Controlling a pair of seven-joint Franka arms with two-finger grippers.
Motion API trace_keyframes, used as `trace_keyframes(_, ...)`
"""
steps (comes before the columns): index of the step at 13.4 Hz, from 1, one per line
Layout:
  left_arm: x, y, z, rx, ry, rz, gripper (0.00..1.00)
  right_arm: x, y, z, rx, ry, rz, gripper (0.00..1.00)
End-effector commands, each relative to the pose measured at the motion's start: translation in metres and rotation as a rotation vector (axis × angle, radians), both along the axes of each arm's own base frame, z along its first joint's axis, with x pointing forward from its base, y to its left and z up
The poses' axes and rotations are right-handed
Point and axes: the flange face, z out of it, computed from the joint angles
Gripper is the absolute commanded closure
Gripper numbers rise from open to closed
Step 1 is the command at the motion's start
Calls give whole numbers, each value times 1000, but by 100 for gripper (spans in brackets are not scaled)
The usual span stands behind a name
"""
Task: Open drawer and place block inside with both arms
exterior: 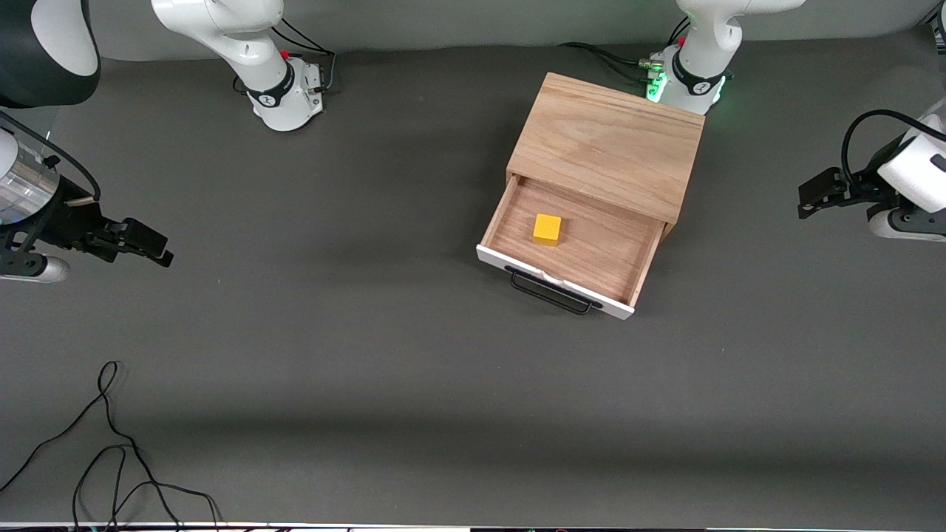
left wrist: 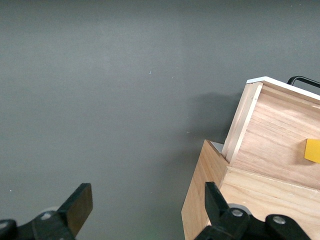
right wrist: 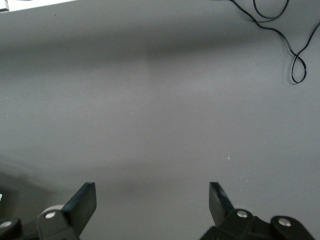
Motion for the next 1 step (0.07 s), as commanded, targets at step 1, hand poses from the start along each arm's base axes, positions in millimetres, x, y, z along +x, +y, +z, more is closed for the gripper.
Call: trace_keyframes(1, -3, 0, 4, 15, 5, -7, 0, -8, 0, 5, 13, 7, 27, 0)
